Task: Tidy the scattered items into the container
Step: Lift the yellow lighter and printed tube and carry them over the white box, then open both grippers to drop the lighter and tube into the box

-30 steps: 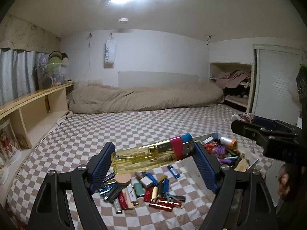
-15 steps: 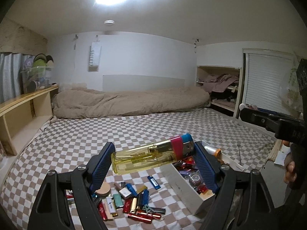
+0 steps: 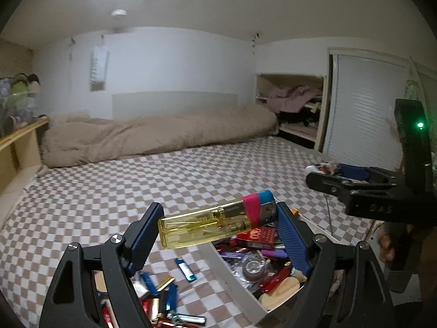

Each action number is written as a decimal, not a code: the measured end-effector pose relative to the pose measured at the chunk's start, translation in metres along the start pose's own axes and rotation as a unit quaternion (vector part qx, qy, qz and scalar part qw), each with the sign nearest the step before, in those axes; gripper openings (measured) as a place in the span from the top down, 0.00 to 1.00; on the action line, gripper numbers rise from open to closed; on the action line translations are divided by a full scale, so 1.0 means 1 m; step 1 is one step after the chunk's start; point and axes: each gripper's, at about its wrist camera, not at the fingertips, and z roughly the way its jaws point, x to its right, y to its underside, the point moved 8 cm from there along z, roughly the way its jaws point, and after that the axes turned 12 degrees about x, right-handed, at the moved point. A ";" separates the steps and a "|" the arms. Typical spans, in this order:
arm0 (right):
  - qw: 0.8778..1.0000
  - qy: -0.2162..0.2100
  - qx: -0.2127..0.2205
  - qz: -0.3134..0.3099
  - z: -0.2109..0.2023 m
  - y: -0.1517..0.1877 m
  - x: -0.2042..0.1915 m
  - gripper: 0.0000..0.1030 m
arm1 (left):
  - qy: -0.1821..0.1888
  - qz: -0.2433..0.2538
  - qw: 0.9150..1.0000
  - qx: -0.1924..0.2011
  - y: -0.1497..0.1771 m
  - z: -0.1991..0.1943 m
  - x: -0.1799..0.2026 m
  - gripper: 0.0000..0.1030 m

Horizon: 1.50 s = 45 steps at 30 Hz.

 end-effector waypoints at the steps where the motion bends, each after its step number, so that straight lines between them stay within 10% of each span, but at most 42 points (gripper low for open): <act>1: 1.000 0.002 -0.008 0.004 0.007 0.006 0.006 0.19 | 0.004 0.000 1.000 -0.005 0.003 0.007 0.004 0.20; 28: 0.973 0.001 -0.230 -0.021 0.054 0.155 0.045 0.19 | 0.053 -0.019 0.993 -0.099 0.073 0.117 0.024 0.20; 45: 0.966 0.016 -0.254 -0.032 0.056 0.164 0.051 0.13 | 0.059 -0.039 0.979 -0.192 0.113 0.156 0.030 0.20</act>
